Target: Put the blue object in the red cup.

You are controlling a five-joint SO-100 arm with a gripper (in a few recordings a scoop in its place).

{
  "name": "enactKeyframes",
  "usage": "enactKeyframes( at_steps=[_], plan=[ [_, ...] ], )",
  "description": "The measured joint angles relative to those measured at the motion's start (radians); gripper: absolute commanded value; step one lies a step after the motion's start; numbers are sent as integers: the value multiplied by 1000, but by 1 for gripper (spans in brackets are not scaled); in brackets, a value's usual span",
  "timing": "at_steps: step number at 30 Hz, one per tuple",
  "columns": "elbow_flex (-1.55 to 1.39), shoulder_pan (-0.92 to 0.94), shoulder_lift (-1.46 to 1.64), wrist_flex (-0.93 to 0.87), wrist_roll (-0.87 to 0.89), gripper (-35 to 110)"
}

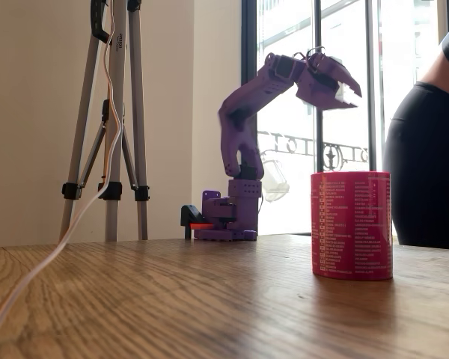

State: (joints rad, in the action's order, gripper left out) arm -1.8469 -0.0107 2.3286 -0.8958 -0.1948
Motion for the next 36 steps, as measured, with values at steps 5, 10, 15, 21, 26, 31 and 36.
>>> enactKeyframes(
  at_steps=[5,10,15,21,26,31,36],
  plan=[
    [-46,-152,374,-202,25,0],
    [-138,-210,684,-428,14,0],
    [-397,-198,816,-383,14,0],
    [-833,-97,951,-221,14,0],
    [-974,-54,965,-219,52,0],
    [-1149,11,979,-213,92,0],
    [-1224,18,974,-218,123,0]
  ],
)
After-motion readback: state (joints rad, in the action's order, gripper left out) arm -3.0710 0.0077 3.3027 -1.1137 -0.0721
